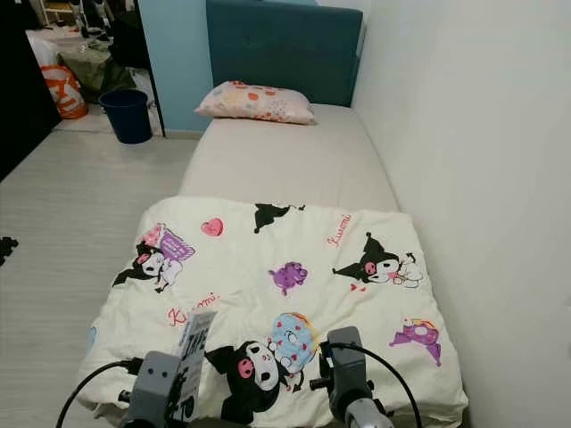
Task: Clean up the room
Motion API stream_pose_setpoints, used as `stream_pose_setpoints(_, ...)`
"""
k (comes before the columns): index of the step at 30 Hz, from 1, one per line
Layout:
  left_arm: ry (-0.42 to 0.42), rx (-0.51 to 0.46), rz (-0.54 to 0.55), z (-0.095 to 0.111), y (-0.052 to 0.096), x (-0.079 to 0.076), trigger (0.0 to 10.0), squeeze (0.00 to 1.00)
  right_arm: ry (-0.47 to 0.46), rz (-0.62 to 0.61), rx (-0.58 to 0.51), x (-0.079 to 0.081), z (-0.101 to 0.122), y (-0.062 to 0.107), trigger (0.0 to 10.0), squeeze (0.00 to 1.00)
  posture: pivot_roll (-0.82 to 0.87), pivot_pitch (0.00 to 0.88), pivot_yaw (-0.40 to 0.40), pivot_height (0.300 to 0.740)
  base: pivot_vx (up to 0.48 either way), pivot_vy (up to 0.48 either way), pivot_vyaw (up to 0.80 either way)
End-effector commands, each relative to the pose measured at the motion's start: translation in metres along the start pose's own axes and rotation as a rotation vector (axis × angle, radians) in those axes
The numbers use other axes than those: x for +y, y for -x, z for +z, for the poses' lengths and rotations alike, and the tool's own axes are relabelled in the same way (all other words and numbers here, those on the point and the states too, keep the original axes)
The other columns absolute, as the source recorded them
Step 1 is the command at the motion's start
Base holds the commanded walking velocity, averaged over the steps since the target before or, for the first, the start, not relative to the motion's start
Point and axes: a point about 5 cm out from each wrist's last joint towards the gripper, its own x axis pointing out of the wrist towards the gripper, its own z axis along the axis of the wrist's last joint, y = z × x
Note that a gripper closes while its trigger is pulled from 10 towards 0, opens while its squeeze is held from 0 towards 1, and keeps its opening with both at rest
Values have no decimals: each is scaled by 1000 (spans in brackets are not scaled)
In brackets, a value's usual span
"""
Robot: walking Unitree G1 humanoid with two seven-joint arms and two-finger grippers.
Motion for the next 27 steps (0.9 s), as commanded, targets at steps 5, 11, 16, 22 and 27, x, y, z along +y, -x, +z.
stream_pose_setpoints(5,30,1,9,-1,3,0,10000,0,-61,-38,57,-8,-14,8,10000,0,34,127,-77,728,0,0,0)
stream_pose_setpoints(11,27,4,9,-2,3,1,10000,0,-68,-43,81,-6,-16,7,10000,0,35,120,-77,728,0,0,0)
stream_pose_setpoints(16,34,23,0,-3,2,0,10000,0,-83,-49,58,-4,-14,6,10000,0,36,113,-75,728,0,0,0)
stream_pose_setpoints(22,20,36,-21,-5,2,-3,10000,0,-69,-63,46,-5,-14,6,10000,0,32,108,-75,728,0,0,0)
stream_pose_setpoints(27,14,34,-36,-6,2,-6,10000,0,-67,-62,69,-7,-17,8,10000,0,32,106,-77,728,0,0,0)
